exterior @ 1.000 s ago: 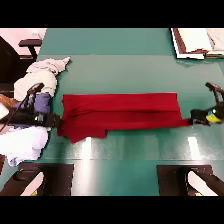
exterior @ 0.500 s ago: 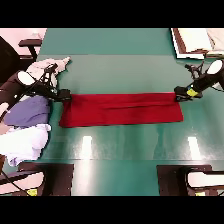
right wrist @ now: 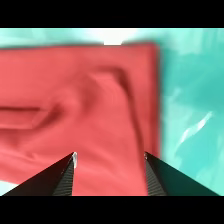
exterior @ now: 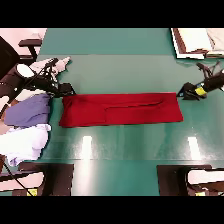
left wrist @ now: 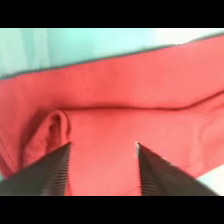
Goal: Fold the shirts.
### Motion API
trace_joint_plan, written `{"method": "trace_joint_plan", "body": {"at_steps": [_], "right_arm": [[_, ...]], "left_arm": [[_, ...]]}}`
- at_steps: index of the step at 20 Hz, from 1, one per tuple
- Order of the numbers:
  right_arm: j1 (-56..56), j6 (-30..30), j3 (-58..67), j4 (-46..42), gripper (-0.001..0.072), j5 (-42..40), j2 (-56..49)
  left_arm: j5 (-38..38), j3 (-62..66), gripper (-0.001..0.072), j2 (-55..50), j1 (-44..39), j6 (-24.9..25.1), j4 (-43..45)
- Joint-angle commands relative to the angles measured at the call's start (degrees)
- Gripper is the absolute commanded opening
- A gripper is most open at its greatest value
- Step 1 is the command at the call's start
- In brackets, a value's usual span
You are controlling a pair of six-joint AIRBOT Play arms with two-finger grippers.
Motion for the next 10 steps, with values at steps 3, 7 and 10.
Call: {"method": "trace_joint_plan", "body": {"at_steps": [3, 7, 10], "right_arm": [[-10.21, -5.92, -9.55, 6.78, 0.0516, 0.15, -1.14], [-8.28, -7.56, -10.99, 13.46, 0.0513, -1.57, -6.01], [-3.89, -9.14, -10.12, 15.72, 0.0304, -4.13, -7.61]], "left_arm": [[0.44, 0.59, 0.0037, -0.15, -1.77, 1.49, -5.79], [6.1, 0.61, 0.0028, -0.17, -9.25, -0.02, -5.86], [10.95, 0.63, 0.0027, -0.96, -14.99, -3.28, -5.95]]}}
